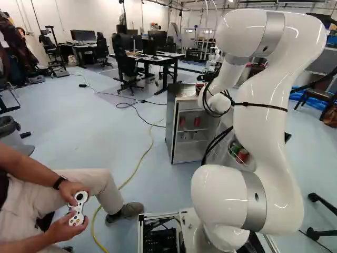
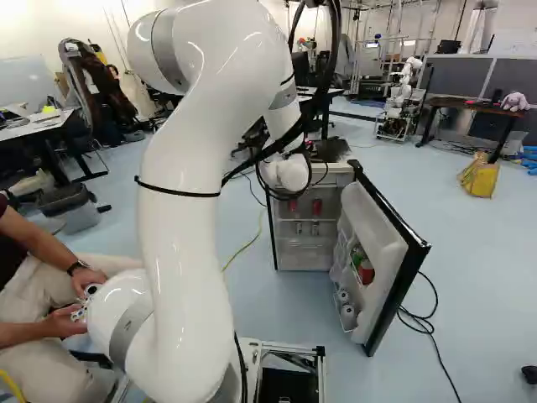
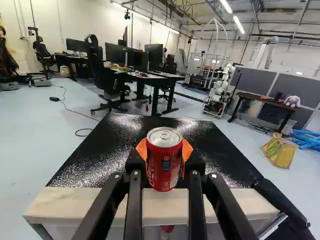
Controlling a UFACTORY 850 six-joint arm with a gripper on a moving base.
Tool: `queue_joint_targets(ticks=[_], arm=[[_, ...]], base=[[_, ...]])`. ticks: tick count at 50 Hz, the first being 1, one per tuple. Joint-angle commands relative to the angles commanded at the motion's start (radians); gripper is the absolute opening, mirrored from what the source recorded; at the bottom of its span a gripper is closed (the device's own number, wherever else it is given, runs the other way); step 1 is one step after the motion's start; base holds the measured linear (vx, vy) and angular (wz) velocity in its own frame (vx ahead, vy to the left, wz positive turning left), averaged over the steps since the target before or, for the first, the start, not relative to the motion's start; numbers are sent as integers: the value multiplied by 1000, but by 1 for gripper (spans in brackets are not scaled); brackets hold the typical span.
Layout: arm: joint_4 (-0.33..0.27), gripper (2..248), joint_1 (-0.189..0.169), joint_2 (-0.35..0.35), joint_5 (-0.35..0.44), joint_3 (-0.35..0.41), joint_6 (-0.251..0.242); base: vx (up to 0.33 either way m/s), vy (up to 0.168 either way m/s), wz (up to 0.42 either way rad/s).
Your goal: Grab a drink from the fridge
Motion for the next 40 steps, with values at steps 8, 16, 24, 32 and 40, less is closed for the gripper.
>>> queue_joint_targets(ticks=[8, 16, 24, 32, 40], arm=[[0, 87, 1, -8, 0, -5, 0], [0, 87, 1, -9, 0, -6, 0], [0, 116, 1, -9, 0, -6, 0], [0, 149, 1, -9, 0, -6, 0], [0, 221, 0, -5, 0, 0, 0]], base=[[0, 0, 0], [0, 0, 0], [0, 0, 0], [0, 0, 0], [0, 0, 0]])
